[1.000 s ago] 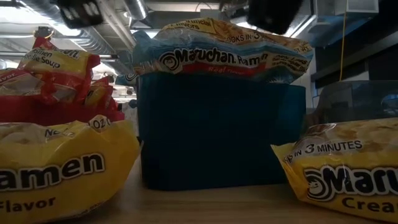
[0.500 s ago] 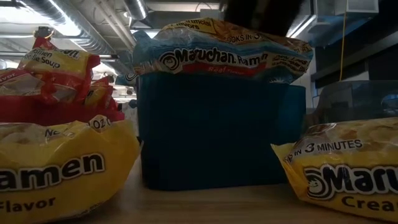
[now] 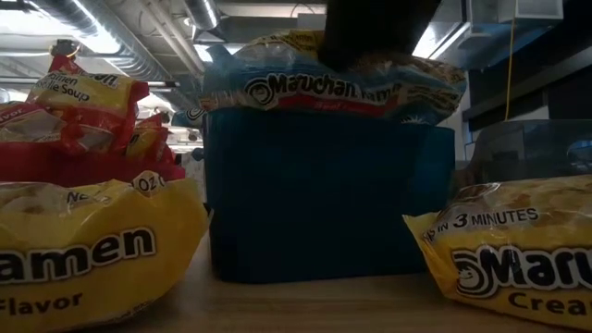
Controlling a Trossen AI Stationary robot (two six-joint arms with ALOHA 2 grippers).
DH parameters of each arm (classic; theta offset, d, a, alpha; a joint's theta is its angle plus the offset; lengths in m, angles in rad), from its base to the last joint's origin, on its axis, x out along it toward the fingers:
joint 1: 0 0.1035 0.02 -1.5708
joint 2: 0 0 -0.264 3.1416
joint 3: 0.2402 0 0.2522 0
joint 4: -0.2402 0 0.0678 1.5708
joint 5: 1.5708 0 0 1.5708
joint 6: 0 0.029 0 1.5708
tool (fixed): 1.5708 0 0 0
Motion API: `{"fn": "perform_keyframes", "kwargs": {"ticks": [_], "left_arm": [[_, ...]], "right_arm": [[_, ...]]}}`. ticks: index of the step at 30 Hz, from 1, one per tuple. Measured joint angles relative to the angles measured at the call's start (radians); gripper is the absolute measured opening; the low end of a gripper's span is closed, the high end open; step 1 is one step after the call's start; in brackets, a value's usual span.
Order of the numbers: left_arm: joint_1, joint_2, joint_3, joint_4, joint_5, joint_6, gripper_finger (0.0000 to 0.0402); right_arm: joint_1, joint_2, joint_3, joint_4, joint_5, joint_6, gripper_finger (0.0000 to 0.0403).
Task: Sort Maruchan noodles
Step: Adjust the blue noodle packs in the blue bin
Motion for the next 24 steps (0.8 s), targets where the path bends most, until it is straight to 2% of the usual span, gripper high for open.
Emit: {"fn": "perform_keyframes", "kwargs": {"ticks": [8, 13, 18, 24], "left_arm": [[0.000, 0.000, 0.000, 0.000, -0.007, 0.019, 0.0053], [0.000, 0.000, 0.000, 0.001, -0.034, 0.018, 0.0053], [0.000, 0.000, 0.000, 0.007, -0.034, 0.018, 0.0053], [0.000, 0.000, 0.000, 0.020, -0.034, 0.016, 0.0053]], "right_arm": [[-0.005, 0.000, 0.002, 0.000, -0.053, 0.002, 0.0138], [-0.022, 0.010, 0.002, 0.006, -0.051, 0.006, 0.0138], [-0.045, 0.048, 0.004, 0.030, -0.106, 0.029, 0.0138], [-0.060, 0.059, 0.004, 0.060, -0.029, 0.037, 0.0138]]}}
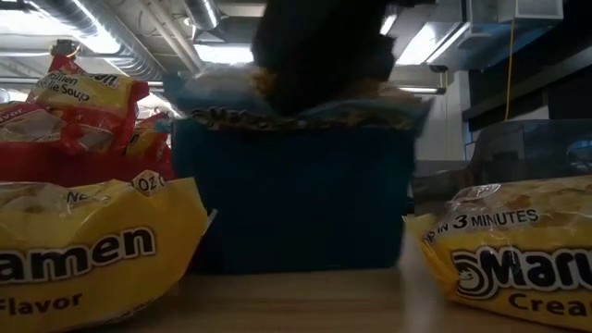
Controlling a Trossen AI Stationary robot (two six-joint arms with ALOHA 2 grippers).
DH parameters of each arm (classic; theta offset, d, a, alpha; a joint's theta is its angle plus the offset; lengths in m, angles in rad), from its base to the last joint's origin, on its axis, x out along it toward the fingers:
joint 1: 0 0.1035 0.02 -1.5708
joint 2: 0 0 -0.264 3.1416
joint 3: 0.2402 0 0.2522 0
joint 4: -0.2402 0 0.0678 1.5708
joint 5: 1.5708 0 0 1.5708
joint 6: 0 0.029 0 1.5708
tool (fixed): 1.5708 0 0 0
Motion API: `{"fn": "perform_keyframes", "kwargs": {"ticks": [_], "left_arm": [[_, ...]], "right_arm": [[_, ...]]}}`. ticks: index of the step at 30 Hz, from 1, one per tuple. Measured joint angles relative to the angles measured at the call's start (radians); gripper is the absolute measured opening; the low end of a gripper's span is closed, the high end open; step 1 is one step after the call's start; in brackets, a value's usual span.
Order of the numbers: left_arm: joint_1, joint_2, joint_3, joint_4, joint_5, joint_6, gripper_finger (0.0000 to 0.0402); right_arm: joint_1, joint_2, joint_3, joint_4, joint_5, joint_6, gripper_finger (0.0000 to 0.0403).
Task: Sort Maruchan noodles
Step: Adjust the blue noodle packs in the blue bin, then put the yellow noodle pack into the black bin
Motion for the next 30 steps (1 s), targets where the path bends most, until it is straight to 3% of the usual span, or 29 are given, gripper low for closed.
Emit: {"fn": "perform_keyframes", "kwargs": {"ticks": [13, 20, 25, 30], "left_arm": [[0.000, 0.000, 0.000, 0.001, 0.000, -0.021, 0.0053], [0.000, 0.000, 0.000, -0.015, -0.003, -0.020, 0.0053], [0.000, 0.000, 0.000, -0.065, -0.031, -0.020, 0.0053], [0.000, 0.000, 0.000, -0.058, 0.022, -0.023, 0.0053]], "right_arm": [[-0.081, 0.003, 0.016, -0.009, 0.052, 0.002, 0.0138], [-0.088, -0.031, 0.034, -0.036, -0.108, 0.008, 0.0138], [-0.088, -0.076, 0.170, -0.131, -0.124, 0.000, 0.0138], [-0.088, -0.078, 0.376, -0.355, -0.196, -0.049, 0.0138]]}}
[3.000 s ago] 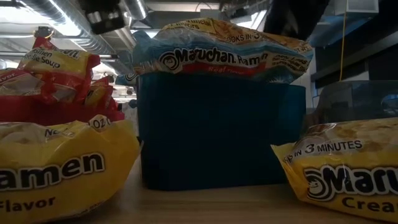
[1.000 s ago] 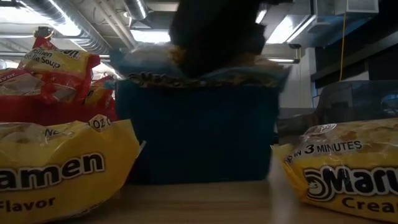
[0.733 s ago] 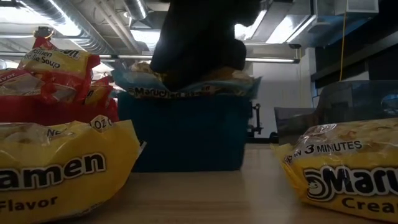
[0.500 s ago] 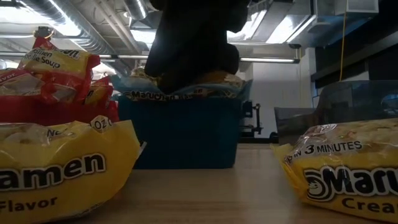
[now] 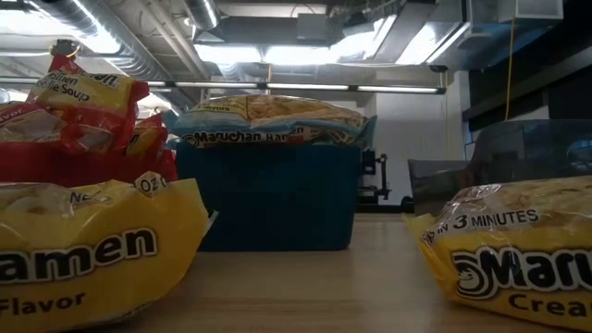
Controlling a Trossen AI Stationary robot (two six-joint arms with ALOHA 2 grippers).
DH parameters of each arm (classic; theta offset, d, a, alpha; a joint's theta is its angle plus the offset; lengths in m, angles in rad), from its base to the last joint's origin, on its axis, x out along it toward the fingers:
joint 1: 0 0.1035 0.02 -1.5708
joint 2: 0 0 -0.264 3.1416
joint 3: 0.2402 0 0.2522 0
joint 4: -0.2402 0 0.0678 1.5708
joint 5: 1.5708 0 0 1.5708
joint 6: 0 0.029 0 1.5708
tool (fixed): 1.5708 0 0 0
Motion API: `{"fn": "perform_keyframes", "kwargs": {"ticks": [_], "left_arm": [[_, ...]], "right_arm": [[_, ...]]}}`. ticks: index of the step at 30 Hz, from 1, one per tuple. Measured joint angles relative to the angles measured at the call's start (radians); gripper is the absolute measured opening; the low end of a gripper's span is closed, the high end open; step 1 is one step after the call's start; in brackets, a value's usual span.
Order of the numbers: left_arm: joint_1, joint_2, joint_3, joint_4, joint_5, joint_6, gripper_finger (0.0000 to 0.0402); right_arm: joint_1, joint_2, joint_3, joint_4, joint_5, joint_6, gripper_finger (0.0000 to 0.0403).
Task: Sort Maruchan noodles
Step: Put the yellow noodle pack into the black bin
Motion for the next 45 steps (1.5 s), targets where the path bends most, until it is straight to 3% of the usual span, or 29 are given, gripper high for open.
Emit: {"fn": "perform_keyframes", "kwargs": {"ticks": [9, 14, 17, 26, 30, 36, 41, 45], "left_arm": [[0.000, 0.000, 0.000, 0.006, 0.039, -0.001, 0.0053], [0.000, 0.000, 0.000, 0.006, 0.039, 0.004, 0.0053], [0.000, 0.000, 0.000, 0.007, 0.021, 0.004, 0.0053], [0.035, 0.000, 0.000, -0.027, -0.023, 0.008, 0.0053], [0.062, 0.000, 0.000, -0.043, -0.026, 0.008, 0.0053], [0.105, 0.000, 0.000, -0.038, -0.096, 0.008, 0.0053], [0.147, 0.000, 0.000, 0.013, -0.145, 0.008, 0.0053], [0.173, 0.000, 0.000, 0.149, -0.148, 0.020, 0.0053]], "right_arm": [[0.008, 0.001, 0.089, -0.390, -0.133, 0.001, 0.0138], [0.022, 0.001, 0.088, -0.673, 0.064, 0.046, 0.0138], [0.021, 0.001, 0.085, -0.690, 0.202, 0.034, 0.0138], [0.014, -0.038, 0.026, -0.696, 0.297, -0.106, 0.0138], [0.007, -0.165, -0.068, -0.699, 0.420, -0.101, 0.0138], [-0.033, -0.429, -0.312, -0.694, 0.547, 0.050, 0.0138], [-0.038, -0.652, -0.574, -0.571, 0.527, 0.160, 0.0138], [-0.020, -0.798, -0.776, -0.407, 0.402, 0.213, 0.0138]]}}
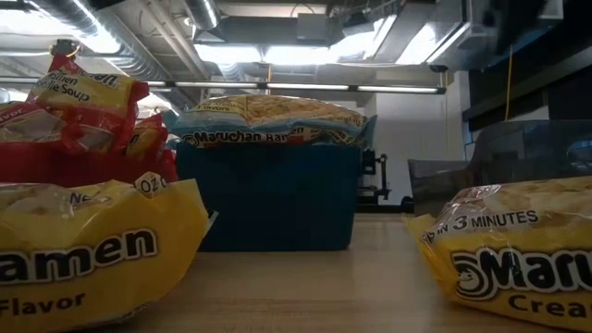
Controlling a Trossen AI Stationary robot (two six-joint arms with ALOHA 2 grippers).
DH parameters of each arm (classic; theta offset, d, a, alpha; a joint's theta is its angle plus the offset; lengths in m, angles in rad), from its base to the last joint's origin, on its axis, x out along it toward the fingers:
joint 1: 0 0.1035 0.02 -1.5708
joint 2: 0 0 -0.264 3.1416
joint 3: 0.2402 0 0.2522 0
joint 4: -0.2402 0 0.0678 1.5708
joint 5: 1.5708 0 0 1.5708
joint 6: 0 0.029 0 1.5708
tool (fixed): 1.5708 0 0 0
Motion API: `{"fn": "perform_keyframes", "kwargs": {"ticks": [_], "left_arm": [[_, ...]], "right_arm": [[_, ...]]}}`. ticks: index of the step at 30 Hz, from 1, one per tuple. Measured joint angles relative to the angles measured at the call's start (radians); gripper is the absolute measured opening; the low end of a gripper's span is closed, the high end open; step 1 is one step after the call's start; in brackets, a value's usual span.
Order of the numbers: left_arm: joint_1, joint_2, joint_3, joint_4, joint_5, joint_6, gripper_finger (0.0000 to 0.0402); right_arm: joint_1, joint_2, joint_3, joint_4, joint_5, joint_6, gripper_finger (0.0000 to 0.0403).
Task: Sort Maruchan noodles
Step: Put the yellow noodle pack into the black bin
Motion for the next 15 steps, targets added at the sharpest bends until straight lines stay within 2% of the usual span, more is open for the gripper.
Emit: {"fn": "perform_keyframes", "kwargs": {"ticks": [4, 6, 8, 11, 15], "left_arm": [[0.003, 0.013, 0.000, 0.136, 0.004, 0.117, 0.0053], [0.003, 0.023, 0.000, 0.154, 0.018, 0.169, 0.0053], [0.003, 0.036, 0.000, 0.156, 0.036, 0.157, 0.0053], [0.003, 0.060, 0.000, 0.153, 0.127, 0.024, 0.0053], [-0.008, 0.086, 0.000, 0.162, 0.370, -0.229, 0.0053]], "right_arm": [[0.025, -0.072, -0.138, 0.103, -0.088, -0.005, 0.0138], [0.030, -0.081, -0.177, 0.115, -0.117, -0.013, 0.0138], [0.029, -0.079, -0.209, 0.124, -0.171, -0.045, 0.0138], [0.028, -0.072, -0.239, 0.118, -0.245, -0.055, 0.0138], [0.028, -0.071, -0.262, 0.124, -0.297, -0.030, 0.0138]]}}
